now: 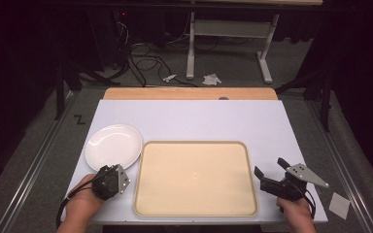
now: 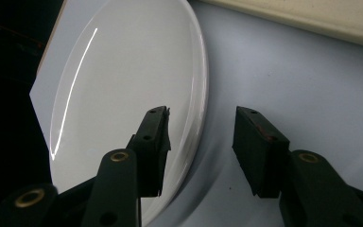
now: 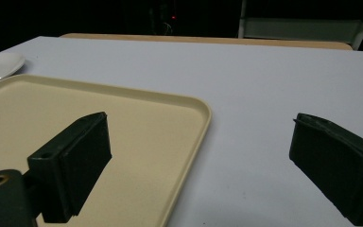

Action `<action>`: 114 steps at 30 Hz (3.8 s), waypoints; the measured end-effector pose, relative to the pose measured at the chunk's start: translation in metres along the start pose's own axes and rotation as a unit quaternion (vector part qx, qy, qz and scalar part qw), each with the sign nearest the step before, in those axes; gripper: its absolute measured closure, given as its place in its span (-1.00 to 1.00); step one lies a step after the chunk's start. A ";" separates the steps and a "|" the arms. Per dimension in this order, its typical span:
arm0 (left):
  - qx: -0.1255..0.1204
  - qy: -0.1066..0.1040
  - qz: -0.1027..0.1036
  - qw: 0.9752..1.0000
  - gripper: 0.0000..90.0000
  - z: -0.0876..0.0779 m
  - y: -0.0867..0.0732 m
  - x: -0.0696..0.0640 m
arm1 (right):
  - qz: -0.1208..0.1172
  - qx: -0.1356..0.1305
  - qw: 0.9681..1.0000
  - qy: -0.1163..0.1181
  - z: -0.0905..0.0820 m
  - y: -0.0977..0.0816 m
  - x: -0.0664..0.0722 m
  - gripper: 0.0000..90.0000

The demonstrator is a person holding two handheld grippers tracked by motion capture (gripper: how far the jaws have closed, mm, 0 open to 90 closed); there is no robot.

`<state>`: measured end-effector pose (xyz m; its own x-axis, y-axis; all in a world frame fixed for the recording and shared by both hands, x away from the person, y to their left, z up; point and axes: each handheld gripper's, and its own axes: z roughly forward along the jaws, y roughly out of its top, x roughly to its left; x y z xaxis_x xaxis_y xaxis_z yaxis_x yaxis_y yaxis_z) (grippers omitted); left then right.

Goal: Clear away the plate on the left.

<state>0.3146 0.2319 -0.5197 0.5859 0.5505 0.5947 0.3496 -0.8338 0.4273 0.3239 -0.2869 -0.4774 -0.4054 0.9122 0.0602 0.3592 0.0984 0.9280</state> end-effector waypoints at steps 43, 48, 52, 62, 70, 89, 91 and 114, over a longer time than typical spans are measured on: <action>0.016 0.019 -0.015 1.000 0.70 0.015 0.006 0.000 | 0.027 -0.005 1.000 0.008 0.000 -0.001 -0.003 -0.82; 0.032 0.046 0.021 0.998 0.79 0.015 0.013 -0.006 | 0.029 -0.004 1.000 0.006 0.001 -0.001 -0.003 -0.82; 0.023 0.067 0.024 0.997 0.85 0.010 0.015 -0.005 | 0.031 -0.005 0.999 0.007 0.000 -0.001 -0.004 -0.82; -0.012 0.100 0.003 0.995 0.95 -0.007 0.015 0.004 | 0.037 -0.006 0.999 0.009 0.001 -0.001 -0.004 -0.82; -0.035 0.094 -0.005 0.995 0.95 -0.016 0.018 0.005 | 0.038 -0.007 0.999 0.008 0.000 -0.001 -0.005 -0.82; -0.099 0.089 0.051 0.990 0.94 -0.049 0.047 -0.016 | 0.038 -0.009 0.999 0.008 0.000 -0.001 -0.006 -0.82; -0.107 0.087 0.057 0.989 0.94 -0.051 0.051 -0.020 | 0.037 -0.008 0.999 0.007 0.000 0.000 -0.006 -0.82; -0.207 0.030 0.125 0.970 0.94 -0.081 0.103 -0.070 | 0.038 -0.006 0.999 0.005 0.000 -0.001 -0.006 -0.82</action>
<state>0.2506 0.1111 -0.4625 0.5669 0.3455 0.7478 -0.1285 -0.8596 0.4946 0.3258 -0.2924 -0.4788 -0.3849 0.9131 0.1344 0.3801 0.0241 0.9246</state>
